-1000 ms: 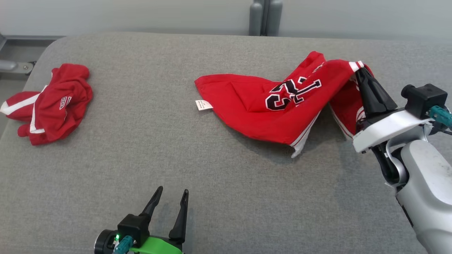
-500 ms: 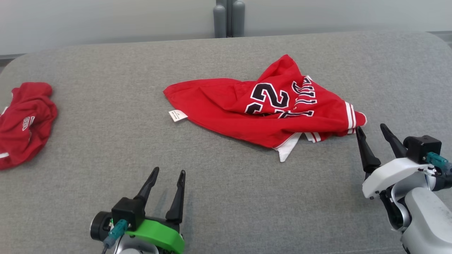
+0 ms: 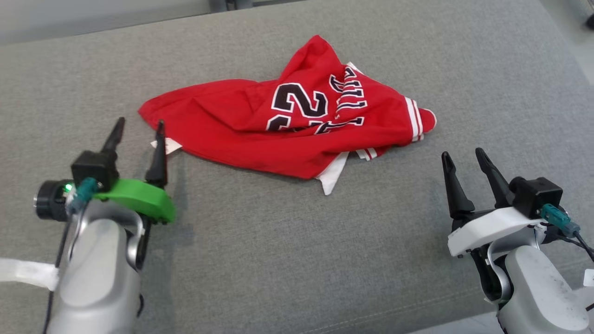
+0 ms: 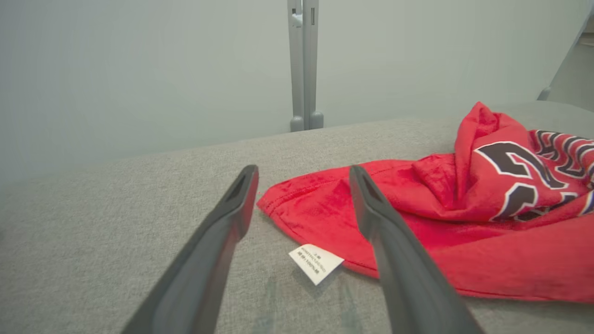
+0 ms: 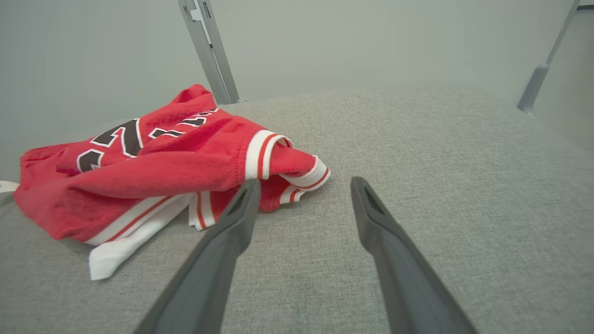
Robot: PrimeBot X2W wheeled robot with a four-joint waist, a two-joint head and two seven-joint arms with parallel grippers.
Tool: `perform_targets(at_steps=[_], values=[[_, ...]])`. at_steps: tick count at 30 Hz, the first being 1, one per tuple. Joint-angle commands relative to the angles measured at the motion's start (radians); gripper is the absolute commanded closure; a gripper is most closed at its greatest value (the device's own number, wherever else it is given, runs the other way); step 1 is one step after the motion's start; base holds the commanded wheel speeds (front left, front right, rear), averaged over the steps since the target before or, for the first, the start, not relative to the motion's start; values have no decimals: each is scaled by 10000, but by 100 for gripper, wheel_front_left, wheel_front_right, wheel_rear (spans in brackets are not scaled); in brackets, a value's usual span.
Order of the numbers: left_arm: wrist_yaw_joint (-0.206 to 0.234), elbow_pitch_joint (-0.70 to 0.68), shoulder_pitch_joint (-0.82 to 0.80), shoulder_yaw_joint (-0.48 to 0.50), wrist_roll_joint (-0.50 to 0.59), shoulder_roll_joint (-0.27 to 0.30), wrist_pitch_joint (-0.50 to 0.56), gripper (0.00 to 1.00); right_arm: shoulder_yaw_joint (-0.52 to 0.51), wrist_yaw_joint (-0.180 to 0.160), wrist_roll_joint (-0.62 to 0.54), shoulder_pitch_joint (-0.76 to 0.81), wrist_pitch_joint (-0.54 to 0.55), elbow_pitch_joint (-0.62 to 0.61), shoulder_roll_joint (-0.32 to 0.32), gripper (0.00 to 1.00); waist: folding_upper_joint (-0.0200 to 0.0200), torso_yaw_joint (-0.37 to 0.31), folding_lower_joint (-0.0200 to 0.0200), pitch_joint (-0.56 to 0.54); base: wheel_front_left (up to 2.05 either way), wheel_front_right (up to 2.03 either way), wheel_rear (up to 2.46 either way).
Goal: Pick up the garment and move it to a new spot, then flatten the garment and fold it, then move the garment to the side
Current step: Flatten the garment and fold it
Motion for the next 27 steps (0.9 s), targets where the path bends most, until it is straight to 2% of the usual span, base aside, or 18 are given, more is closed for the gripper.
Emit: perform_targets(at_steps=[1,6,9,14,15,16,17,23,27], values=[[133,727,-727,295,-135,262,0,0,24,-10,-130,-77,-28,-94,140,0,0,-1030,0,1015,0,0,0],[312,2325,-1789,642,-172,733,2,0,-82,-10,-170,-134,-29,-152,432,0,0,-1442,0,1395,0,0,0],[278,2956,-2159,724,-249,904,9,0,-109,-10,-171,-142,-29,-159,498,0,0,-1540,0,1513,0,0,0],[663,4103,-2657,996,-402,1169,11,0,-150,-10,-202,-179,-30,-209,627,0,0,-1625,0,1729,0,0,0],[666,4226,-2710,1002,-419,1178,17,7,-158,-10,-206,-192,-30,-205,644,0,0,-1623,0,1757,0,0,0],[638,4341,-2750,986,-416,1169,30,56,-171,-10,-214,-210,-30,-195,658,0,0,-1611,0,1776,0,0,0],[610,4435,-2744,957,-404,1168,26,100,-169,-10,-217,-232,-30,-184,671,0,0,-1590,0,1782,0,0,0],[509,4112,-2397,1072,-556,924,18,100,-135,-10,-215,-260,-30,-190,701,0,0,-1219,0,1577,0,0,0],[905,3332,-1856,1524,-692,850,13,100,-40,-10,-197,-178,-30,-105,659,0,0,-774,0,1288,0,0,0]])
